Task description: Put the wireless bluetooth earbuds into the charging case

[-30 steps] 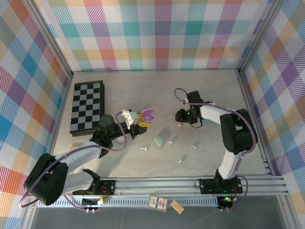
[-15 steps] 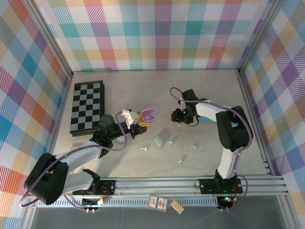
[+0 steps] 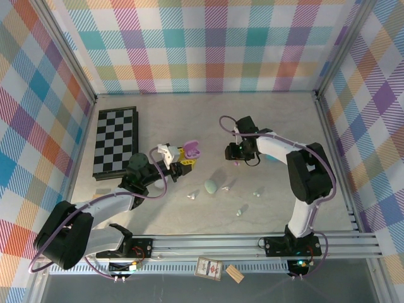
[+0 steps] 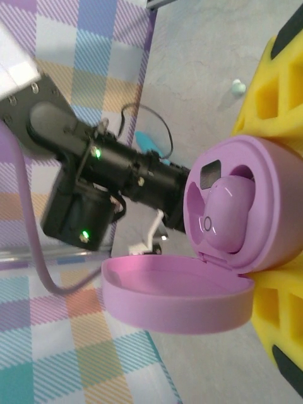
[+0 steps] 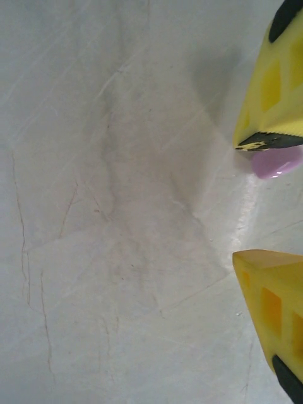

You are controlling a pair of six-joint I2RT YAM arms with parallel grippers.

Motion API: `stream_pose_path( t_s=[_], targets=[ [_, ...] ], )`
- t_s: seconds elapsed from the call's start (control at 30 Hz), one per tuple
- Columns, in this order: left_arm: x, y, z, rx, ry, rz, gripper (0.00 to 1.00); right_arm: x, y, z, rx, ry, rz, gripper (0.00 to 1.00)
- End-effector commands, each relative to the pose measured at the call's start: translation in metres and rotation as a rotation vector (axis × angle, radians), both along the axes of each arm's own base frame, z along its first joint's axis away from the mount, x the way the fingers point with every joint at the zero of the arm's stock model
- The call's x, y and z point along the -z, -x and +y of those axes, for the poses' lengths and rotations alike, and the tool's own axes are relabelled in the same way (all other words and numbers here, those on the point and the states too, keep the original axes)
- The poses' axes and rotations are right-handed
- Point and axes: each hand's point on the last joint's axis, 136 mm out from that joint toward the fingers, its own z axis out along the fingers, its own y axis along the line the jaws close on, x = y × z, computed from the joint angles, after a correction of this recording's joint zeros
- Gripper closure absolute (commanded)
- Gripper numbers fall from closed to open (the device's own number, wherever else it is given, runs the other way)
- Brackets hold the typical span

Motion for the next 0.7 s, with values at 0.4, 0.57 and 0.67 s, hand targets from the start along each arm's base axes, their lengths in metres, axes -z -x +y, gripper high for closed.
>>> stream_pose_path(
  t_s=[0.4, 0.57, 0.67],
  targets=[
    [-0.015, -0.017, 0.037, -0.103, 0.109, -0.030, 0.68, 0.008, 0.022, -0.016, -0.210, 0.439, -0.144, 0.54],
    [-0.016, -0.017, 0.040, -0.113, 0.111, -0.032, 0.69, 0.016, 0.019, -0.014, -0.226, 0.493, -0.141, 0.55],
    [-0.016, -0.017, 0.041, -0.113, 0.110, -0.027, 0.68, 0.018, 0.017, -0.013, -0.236, 0.505, -0.137, 0.55]
  ],
)
